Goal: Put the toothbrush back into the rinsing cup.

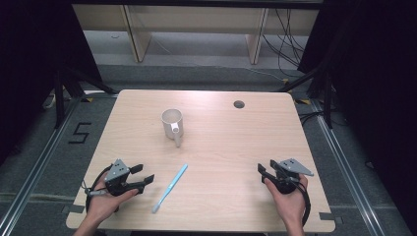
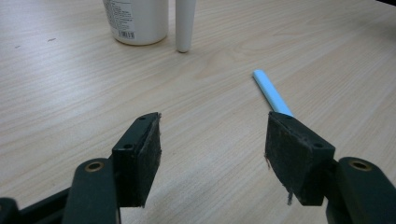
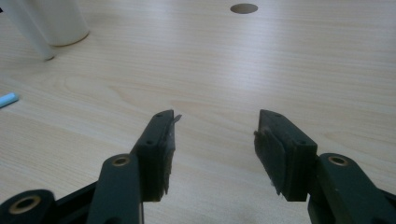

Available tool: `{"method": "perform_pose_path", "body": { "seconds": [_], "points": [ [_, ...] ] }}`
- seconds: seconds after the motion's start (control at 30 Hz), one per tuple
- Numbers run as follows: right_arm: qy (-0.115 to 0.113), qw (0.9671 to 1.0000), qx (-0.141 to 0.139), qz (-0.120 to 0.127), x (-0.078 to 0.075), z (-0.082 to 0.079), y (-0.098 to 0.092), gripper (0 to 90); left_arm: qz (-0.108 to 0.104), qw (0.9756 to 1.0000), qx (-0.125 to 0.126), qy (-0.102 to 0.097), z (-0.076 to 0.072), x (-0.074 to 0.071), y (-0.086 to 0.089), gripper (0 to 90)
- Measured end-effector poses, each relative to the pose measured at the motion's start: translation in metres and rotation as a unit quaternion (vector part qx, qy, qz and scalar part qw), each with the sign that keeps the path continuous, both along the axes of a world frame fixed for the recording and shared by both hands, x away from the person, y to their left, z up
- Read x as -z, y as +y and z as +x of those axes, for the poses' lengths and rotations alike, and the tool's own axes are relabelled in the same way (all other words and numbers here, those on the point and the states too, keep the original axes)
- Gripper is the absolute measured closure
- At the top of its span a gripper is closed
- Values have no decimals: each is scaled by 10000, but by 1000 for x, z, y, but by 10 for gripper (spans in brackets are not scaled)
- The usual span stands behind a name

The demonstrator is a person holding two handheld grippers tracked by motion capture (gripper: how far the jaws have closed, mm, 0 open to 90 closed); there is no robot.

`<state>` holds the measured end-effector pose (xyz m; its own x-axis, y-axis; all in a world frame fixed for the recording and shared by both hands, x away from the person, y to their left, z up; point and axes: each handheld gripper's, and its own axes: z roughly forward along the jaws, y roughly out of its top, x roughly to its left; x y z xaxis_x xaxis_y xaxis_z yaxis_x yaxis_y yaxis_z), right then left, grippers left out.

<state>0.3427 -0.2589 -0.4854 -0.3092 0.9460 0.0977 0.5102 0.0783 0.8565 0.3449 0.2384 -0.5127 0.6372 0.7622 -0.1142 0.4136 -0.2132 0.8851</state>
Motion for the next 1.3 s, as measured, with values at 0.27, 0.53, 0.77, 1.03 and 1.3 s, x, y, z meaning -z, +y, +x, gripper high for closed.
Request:
{"method": "perform_pose_path", "body": {
  "seconds": [0.27, 0.53, 0.77, 1.03, 1.3],
  "points": [
    [-30, 10000, -45, -46, 0, 3, -9, 482, 196, 9992, -30, 340, 3, -9, -11, 354],
    [174, 9997, -42, -136, -4, 2, -9, 474, 443, 9975, 340, 434, 5, -25, -28, 354],
    [99, 9999, -45, -82, -10, -1, -9, 471, 719, 9946, 550, 513, 7, -43, -39, 354],
    [176, 9997, -38, -138, -11, -1, -10, 467, 929, 9907, 725, 676, 8, -51, -50, 360],
    [469, 9989, -34, 65, -10, -3, -3, 458, 1332, 9813, 921, 1043, 5, -52, -63, 375]
  ]
}}
